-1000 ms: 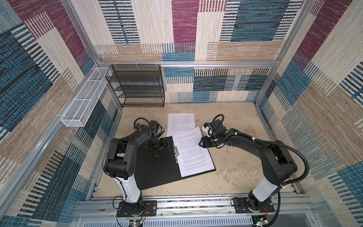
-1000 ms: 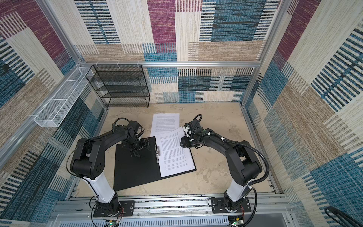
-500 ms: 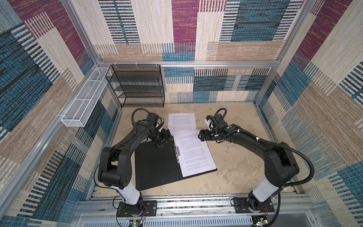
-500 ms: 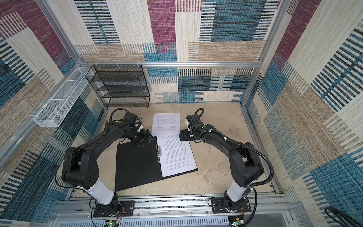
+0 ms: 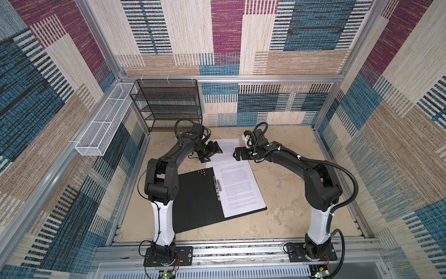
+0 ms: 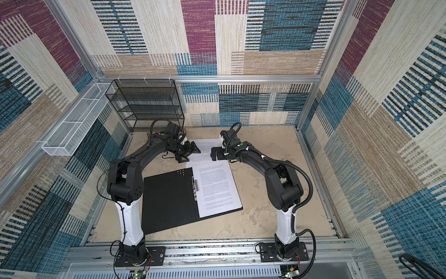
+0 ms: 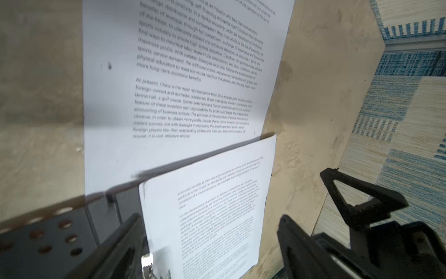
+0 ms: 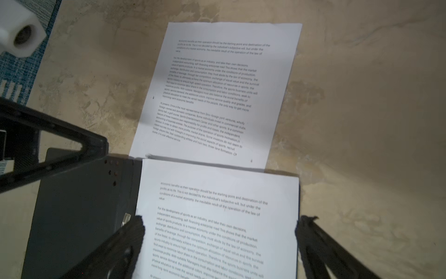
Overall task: Put the files into the folder
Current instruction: 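Reach both grippers to the text sheet farther from the robot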
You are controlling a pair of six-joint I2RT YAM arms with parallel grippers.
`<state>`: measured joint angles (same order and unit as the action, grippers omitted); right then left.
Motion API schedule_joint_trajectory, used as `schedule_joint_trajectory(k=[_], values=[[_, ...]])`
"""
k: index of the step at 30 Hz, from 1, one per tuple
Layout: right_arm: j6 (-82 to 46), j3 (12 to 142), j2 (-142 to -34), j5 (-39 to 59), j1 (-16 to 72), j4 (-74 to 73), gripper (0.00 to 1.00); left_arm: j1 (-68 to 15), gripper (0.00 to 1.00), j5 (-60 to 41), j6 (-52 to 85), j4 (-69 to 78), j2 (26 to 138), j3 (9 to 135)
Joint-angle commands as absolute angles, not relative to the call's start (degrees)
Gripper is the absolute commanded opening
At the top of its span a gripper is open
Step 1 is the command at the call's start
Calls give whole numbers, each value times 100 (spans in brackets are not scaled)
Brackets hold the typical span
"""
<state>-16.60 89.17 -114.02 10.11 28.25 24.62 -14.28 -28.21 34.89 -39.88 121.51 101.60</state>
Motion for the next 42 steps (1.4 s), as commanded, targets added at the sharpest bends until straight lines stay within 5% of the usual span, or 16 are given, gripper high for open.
schedule_joint_trajectory(k=[1,15,32,42], values=[[-1621,9463,-11869,1119,2817,2451,100,-1423,86,-2839,3515,-4033,12495,10598],[-1950,10880,-13087,1362,2579,2719,100,-1382,86,-2479,3298,-4610,13397,11507],[-2262,11116,-13811,1734,2527,2842,100,-1318,86,-2144,3250,-4844,13640,11120],[-2479,10921,-13848,2735,2522,2527,100,-1315,86,-2155,3310,-4843,13768,11166]])
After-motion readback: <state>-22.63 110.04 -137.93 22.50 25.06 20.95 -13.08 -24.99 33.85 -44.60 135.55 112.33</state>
